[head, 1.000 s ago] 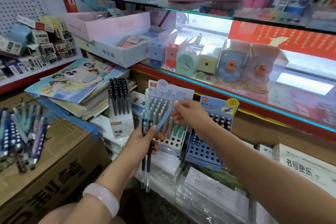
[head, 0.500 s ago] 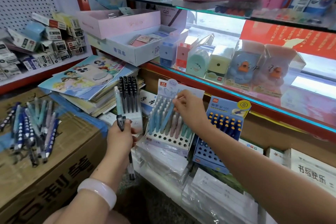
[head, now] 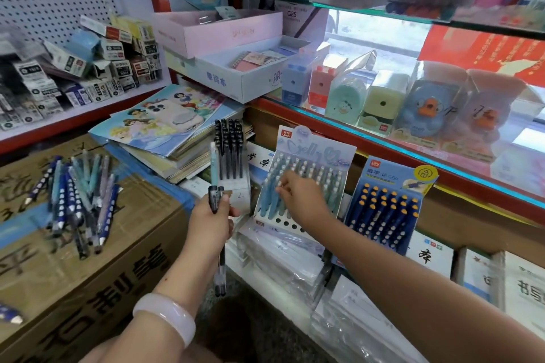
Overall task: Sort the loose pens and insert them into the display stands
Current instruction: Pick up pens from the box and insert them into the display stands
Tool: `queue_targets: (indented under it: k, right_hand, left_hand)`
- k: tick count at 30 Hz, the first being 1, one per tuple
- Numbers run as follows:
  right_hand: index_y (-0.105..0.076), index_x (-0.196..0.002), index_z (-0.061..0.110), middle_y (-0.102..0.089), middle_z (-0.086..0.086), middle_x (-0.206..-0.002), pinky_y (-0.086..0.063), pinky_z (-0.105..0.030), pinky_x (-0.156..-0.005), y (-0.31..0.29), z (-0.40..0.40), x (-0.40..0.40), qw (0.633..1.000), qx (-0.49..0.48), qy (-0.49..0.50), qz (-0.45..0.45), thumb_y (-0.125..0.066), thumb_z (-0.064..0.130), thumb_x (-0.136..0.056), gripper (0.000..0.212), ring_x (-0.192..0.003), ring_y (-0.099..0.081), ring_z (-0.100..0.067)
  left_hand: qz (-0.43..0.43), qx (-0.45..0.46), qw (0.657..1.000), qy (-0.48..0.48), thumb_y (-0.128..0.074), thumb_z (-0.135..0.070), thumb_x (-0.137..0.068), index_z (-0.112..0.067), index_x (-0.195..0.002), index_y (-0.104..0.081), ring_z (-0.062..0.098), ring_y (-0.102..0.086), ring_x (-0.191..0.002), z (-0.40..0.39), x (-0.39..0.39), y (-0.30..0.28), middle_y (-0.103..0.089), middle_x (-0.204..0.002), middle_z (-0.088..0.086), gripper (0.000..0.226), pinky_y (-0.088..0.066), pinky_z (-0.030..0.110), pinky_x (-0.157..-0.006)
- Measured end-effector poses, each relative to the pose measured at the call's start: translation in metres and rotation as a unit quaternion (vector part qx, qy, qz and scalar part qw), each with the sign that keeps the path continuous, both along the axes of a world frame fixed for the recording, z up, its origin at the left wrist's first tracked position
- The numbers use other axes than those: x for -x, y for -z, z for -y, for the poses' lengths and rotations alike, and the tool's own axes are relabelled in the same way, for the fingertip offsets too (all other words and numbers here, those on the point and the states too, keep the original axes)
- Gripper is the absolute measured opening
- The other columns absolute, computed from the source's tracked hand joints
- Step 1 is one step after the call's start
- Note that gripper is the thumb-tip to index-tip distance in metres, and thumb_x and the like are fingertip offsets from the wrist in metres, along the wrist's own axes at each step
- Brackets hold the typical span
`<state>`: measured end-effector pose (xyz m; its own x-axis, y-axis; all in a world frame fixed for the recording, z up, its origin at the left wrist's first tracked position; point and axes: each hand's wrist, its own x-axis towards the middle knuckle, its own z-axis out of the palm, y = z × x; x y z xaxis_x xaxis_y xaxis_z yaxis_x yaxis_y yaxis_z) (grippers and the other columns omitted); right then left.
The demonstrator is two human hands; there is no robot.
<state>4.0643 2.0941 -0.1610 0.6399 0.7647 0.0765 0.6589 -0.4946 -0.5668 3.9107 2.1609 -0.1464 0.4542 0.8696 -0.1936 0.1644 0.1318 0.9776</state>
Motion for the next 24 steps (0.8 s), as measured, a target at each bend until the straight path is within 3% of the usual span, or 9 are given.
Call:
queue_targets:
  k: [5, 9, 13, 15, 16, 18, 20, 24]
  right_hand:
    - [-0.054, -0.098, 0.004, -0.065, -0.017, -0.087, -0.054, -0.042, -0.072, 0.001, -0.006, 0.001, 0.999, 0.036, -0.001, 0.02, -0.047, 0.02, -0.097, 0.018, -0.076, -0.062, -0.029]
    - [-0.057, -0.096, 0.004, -0.066, -0.015, -0.088, -0.054, -0.042, -0.075, -0.002, -0.012, 0.003, 0.996, 0.076, -0.002, 0.04, -0.048, 0.023, -0.097, 0.021, -0.078, -0.064, -0.029]
    - [-0.051, -0.067, 0.011, -0.057, -0.008, -0.068, -0.053, -0.035, -0.071, -0.012, -0.015, 0.002, 0.994, 0.102, 0.003, 0.045, -0.051, 0.026, -0.095, 0.032, -0.067, -0.058, -0.025]
    - [-0.05, -0.062, 0.01, -0.053, -0.006, -0.06, -0.052, -0.035, -0.068, -0.019, -0.012, 0.003, 0.997, 0.067, 0.016, 0.038, -0.051, 0.031, -0.095, 0.04, -0.058, -0.054, -0.023]
    - [-0.056, -0.067, 0.006, -0.058, -0.009, -0.062, -0.054, -0.036, -0.069, -0.024, -0.01, 0.006, 0.999, 0.025, 0.019, 0.015, -0.048, 0.034, -0.096, 0.04, -0.059, -0.057, -0.024]
    - [-0.062, -0.083, 0.004, -0.067, -0.011, -0.076, -0.055, -0.034, -0.071, -0.037, -0.007, 0.013, 0.99, -0.085, 0.007, -0.116, -0.043, 0.034, -0.098, 0.039, -0.067, -0.063, -0.022]
    - [-0.062, -0.09, 0.01, -0.066, -0.006, -0.081, -0.053, -0.024, -0.067, -0.051, -0.004, 0.02, 0.949, -0.157, -0.016, -0.273, -0.04, 0.031, -0.099, 0.032, -0.068, -0.061, -0.014]
    - [-0.065, -0.098, 0.007, -0.062, -0.003, -0.077, -0.05, -0.015, -0.062, -0.06, 0.0, 0.019, 0.924, -0.186, -0.043, -0.332, -0.047, 0.026, -0.097, 0.027, -0.068, -0.059, -0.009]
  left_hand:
    - [0.0, -0.013, 0.999, 0.029, -0.042, -0.019, -0.098, -0.022, -0.083, -0.055, 0.013, -0.041, -0.051, 0.003, 0.0, -0.004, -0.056, -0.073, 0.004, 0.02, -0.036, 0.025, -0.05]
    - [-0.003, -0.025, 0.997, 0.073, -0.043, -0.019, -0.098, -0.022, -0.09, -0.057, 0.012, -0.042, -0.052, 0.008, 0.001, -0.006, -0.057, -0.07, 0.001, 0.017, -0.037, 0.022, -0.05]
    - [-0.01, -0.041, 0.994, 0.105, -0.043, -0.019, -0.098, -0.024, -0.086, -0.056, 0.012, -0.042, -0.052, 0.013, 0.002, -0.004, -0.056, -0.07, 0.001, 0.019, -0.036, 0.022, -0.049]
    - [-0.019, -0.051, 0.991, 0.119, -0.043, -0.019, -0.098, -0.024, -0.088, -0.057, 0.013, -0.043, -0.053, 0.014, 0.003, -0.004, -0.058, -0.07, 0.001, 0.018, -0.035, 0.022, -0.05]
    - [-0.024, -0.057, 0.99, 0.125, -0.043, -0.019, -0.098, -0.022, -0.089, -0.057, 0.013, -0.044, -0.054, 0.014, 0.003, -0.004, -0.059, -0.071, 0.001, 0.017, -0.035, 0.022, -0.05]
    - [-0.031, -0.067, 0.988, 0.138, -0.044, -0.019, -0.098, -0.02, -0.09, -0.058, 0.014, -0.045, -0.054, 0.015, 0.004, -0.004, -0.06, -0.072, 0.001, 0.016, -0.035, 0.023, -0.051]
    - [-0.038, -0.074, 0.985, 0.15, -0.044, -0.019, -0.097, -0.018, -0.09, -0.058, 0.014, -0.045, -0.053, 0.016, 0.004, -0.003, -0.061, -0.073, 0.002, 0.015, -0.035, 0.022, -0.05]
    - [-0.048, -0.073, 0.983, 0.164, -0.045, -0.018, -0.097, -0.017, -0.088, -0.058, 0.012, -0.042, -0.048, 0.019, 0.003, -0.004, -0.061, -0.071, 0.002, 0.016, -0.034, 0.018, -0.044]
